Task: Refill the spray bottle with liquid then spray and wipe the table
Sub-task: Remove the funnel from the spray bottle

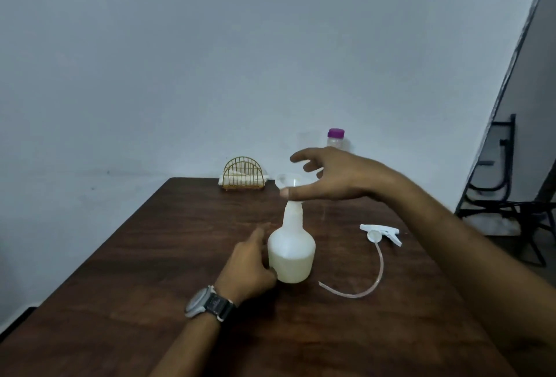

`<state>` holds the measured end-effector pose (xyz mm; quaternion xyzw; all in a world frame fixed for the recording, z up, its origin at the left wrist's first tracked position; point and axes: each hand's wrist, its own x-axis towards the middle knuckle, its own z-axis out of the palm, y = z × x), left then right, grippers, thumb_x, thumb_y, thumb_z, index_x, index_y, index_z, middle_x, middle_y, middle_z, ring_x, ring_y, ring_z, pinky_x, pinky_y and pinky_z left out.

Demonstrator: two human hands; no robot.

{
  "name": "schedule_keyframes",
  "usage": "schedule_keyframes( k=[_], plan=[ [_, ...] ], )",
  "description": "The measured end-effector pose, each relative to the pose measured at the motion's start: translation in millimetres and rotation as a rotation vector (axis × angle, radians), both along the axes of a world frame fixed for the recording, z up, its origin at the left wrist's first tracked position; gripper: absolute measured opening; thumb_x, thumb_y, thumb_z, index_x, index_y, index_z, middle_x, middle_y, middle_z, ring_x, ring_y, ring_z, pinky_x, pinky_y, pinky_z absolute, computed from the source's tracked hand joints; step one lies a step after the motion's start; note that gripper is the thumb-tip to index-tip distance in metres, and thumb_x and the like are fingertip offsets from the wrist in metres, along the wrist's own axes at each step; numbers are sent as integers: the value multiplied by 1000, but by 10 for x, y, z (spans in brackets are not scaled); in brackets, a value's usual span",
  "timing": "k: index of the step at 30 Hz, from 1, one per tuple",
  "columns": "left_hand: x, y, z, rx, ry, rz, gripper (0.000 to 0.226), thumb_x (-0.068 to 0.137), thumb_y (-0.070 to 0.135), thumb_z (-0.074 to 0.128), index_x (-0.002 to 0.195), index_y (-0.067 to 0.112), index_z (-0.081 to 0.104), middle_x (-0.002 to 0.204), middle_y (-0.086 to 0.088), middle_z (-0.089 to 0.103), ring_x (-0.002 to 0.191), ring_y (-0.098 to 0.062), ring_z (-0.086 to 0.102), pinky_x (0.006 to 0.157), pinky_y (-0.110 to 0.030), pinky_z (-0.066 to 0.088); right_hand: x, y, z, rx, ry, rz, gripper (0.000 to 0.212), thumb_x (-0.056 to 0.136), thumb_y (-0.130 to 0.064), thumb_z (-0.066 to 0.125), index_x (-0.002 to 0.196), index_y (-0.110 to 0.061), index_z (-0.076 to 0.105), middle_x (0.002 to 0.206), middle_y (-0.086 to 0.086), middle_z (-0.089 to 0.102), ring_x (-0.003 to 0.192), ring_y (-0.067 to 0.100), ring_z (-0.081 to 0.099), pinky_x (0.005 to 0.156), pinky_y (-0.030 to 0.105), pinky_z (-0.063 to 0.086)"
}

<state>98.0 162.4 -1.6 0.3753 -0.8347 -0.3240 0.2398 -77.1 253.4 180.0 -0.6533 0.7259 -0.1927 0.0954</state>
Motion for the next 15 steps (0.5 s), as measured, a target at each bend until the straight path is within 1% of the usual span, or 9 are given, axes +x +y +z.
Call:
schedule_keyframes(
  k=[2,4,5,7,9,10,12,14,15],
  plan=[
    [-44,60,-7,11,-34,-39,107,72,21,75,164,25,20,149,5,57,136,-20,57,110,-32,50,19,-37,-11,3,44,-18,85,75,-68,78,148,-38,47,144,-6,59,124,11,60,107,36,49],
    [-78,84,-25,9,-36,-66,114,73,27,83,164,26,14,154,7,49,140,-19,50,110,-27,44,31,-55,-13,-14,64,-31,79,78,-61,79,147,-39,48,144,-7,59,119,10,60,102,33,49],
    [-89,90,-50,3,-14,-67,118,70,36,87,164,27,15,155,9,47,141,-17,48,110,-27,44,39,-53,-11,-16,71,-33,79,79,-57,79,149,-40,46,147,-8,56,120,10,59,99,31,48],
    [-108,112,-93,15,47,-41,128,59,61,90,162,31,18,154,14,46,139,-14,49,109,-31,47,44,-54,-6,-5,73,-31,83,80,-53,80,152,-39,42,153,-8,51,128,11,56,96,30,45],
    [-127,135,-122,26,95,16,137,49,81,85,161,35,18,154,15,46,137,-15,50,109,-38,50,37,-70,-10,19,70,-31,86,78,-53,81,153,-39,41,152,-7,52,127,11,56,99,31,46],
    [-138,138,-130,19,111,40,138,48,85,82,160,36,19,154,14,46,137,-15,51,109,-41,51,30,-72,-8,23,70,-33,87,77,-53,82,153,-39,40,150,-7,54,123,10,56,100,32,47],
    [-153,129,-140,-6,128,67,132,51,83,80,159,35,21,153,12,49,134,-16,54,106,-43,53,9,-57,20,21,55,-34,90,76,-51,83,154,-41,39,146,-8,55,113,8,54,96,30,46],
    [-153,116,-134,-16,130,75,127,54,79,80,159,35,22,152,11,50,132,-17,56,104,-42,55,-25,-18,72,-2,29,-22,91,76,-48,85,154,-44,38,143,-7,55,110,7,54,91,27,44],
    [-152,109,-130,-19,126,78,127,54,78,80,159,36,22,152,11,51,131,-16,57,103,-42,55,-49,7,103,-21,10,-18,91,74,-48,85,153,-47,39,141,-7,55,111,7,55,91,27,45]
  ],
)
